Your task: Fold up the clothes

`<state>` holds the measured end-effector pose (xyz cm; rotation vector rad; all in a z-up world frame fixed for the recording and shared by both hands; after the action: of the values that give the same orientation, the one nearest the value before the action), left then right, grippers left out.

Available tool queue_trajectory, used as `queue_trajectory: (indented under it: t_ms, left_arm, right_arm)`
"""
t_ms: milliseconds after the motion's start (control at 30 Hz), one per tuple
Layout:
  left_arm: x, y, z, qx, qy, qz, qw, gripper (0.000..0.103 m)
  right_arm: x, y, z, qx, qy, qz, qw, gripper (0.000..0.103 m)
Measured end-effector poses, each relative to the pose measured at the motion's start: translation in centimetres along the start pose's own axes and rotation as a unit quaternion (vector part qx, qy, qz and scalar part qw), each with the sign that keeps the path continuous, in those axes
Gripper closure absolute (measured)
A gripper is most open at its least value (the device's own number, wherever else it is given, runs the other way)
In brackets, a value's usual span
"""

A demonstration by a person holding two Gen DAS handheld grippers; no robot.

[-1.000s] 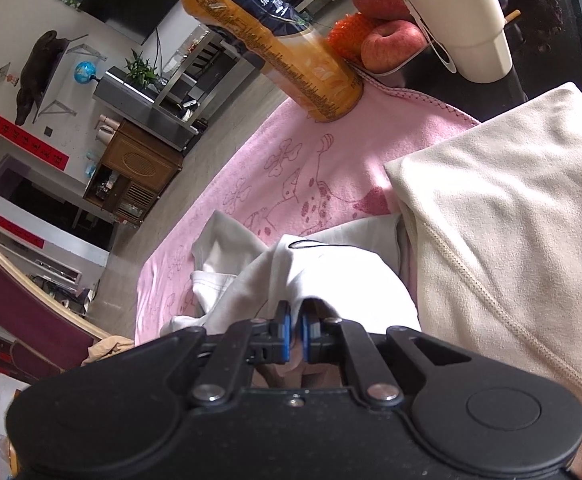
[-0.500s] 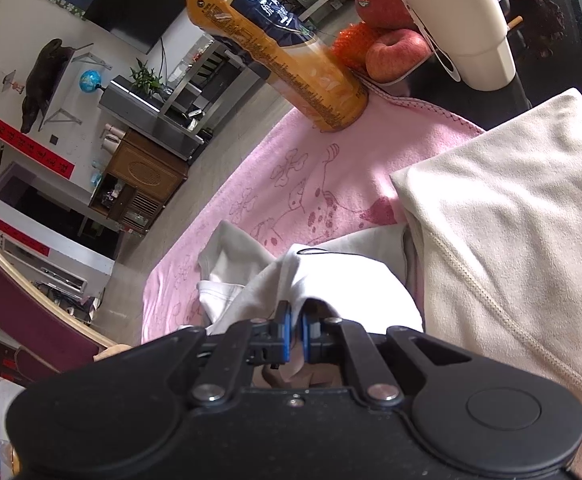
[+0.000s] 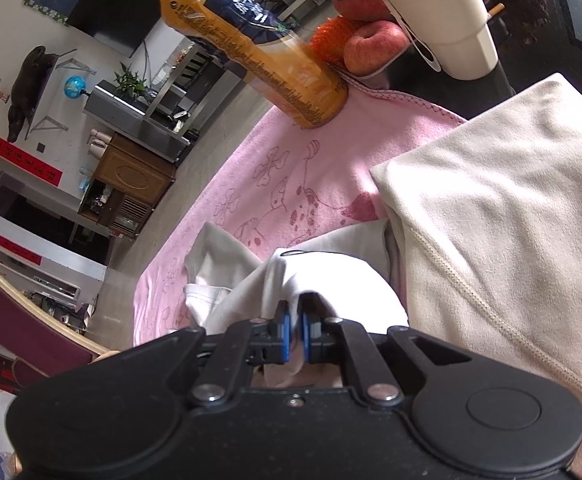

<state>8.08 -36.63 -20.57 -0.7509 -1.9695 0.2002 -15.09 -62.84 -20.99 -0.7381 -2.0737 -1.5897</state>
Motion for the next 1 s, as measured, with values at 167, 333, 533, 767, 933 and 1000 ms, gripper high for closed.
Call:
queue_trajectory:
  t_ms: [167,333,533,767,933,1000]
  left_arm:
    - [6.8,3.1,-1.7,-0.030,-0.034,-0.013,0.9989,0.103]
    - [12.3,6.4,-2.5,-0.061,-0.045,-0.031,0.9966,0.103]
    - [7.6,9.9,1.1,-0.061,0.020,-0.037,0.9972,0.097]
    - [5.1,11.9,3.4,-0.038,0.054,-0.034,0.9973,0.066]
    - [5.2,12.7,4.6,-0.016,0.067,-0.039,0.9969,0.064]
    - [4.7,12.8,5.4,-0.011,0.082,-0.040,0.9958,0.064]
  right_arm:
    - [-0.1,1.9,3.3,0.045,0.034,-0.010,0.998,0.099]
    - [0.3,4.1,10.3,0.051,0.107,-0.052,0.992,0.100]
    - [-0.1,1.7,11.9,0.029,0.114,-0.016,0.993,0.099]
    - [-0.5,-0.4,11.8,-0.002,0.121,-0.029,0.992,0.093]
    - [-1.3,-0.2,12.1,0.003,0.130,-0.037,0.991,0.069]
    - [-1.5,0.0,12.2,0.005,0.130,-0.036,0.991,0.065]
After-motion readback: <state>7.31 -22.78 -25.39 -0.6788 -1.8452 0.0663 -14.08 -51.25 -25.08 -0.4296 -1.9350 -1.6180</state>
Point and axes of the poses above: each gripper's, at about its wrist camera, not at the fingertips, and x roughly against the way its jaws point, y to its left, z to its underside, the point moved 10 cm from there along -x, roughly the way its jaws point, and after that the axes turned 7 degrees about -x, right-handed, at the moved point
